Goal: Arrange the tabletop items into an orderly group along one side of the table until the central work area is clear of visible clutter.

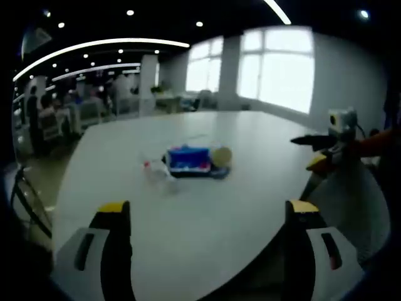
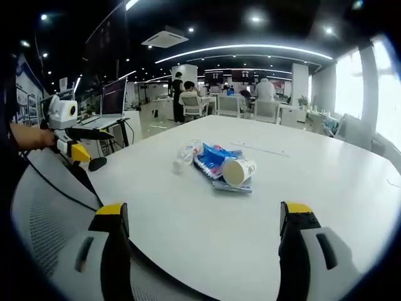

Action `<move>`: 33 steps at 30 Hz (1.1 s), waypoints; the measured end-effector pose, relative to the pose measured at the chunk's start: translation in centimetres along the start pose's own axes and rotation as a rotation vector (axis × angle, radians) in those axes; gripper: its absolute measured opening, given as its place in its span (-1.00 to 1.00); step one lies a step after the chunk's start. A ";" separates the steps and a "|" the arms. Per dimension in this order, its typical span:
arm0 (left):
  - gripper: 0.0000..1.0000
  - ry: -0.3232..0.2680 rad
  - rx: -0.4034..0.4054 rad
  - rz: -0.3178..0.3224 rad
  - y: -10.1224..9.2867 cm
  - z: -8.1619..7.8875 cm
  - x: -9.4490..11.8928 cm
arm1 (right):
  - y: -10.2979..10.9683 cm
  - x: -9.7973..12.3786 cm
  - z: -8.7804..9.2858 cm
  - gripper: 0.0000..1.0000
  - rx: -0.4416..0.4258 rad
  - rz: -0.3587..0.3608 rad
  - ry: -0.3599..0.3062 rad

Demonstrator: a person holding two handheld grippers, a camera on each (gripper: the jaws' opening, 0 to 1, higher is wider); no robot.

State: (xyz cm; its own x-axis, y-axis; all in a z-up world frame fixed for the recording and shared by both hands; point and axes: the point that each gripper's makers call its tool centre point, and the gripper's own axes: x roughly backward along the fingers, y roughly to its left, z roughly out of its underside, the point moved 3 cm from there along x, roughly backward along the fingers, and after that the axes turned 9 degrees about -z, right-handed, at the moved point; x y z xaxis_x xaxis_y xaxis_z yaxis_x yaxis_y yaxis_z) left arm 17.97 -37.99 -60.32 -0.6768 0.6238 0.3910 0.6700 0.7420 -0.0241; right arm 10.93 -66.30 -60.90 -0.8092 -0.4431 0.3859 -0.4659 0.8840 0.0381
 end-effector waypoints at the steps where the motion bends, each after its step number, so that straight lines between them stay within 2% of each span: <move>1: 0.99 -0.003 -0.006 0.000 0.0 -0.1 0.0 | 0.0 0.0 0.0 1.00 0.001 0.000 0.002; 33: 0.99 -0.024 -0.015 0.009 -0.3 -0.4 0.2 | 0.1 0.1 0.2 1.00 0.006 -0.003 0.011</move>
State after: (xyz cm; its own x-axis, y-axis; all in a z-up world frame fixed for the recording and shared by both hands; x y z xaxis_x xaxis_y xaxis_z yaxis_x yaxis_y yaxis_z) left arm 17.76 -38.21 -59.90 -0.6778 0.6362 0.3686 0.6803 0.7328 -0.0140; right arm 10.70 -66.29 -61.07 -0.8039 -0.4436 0.3961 -0.4702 0.8819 0.0333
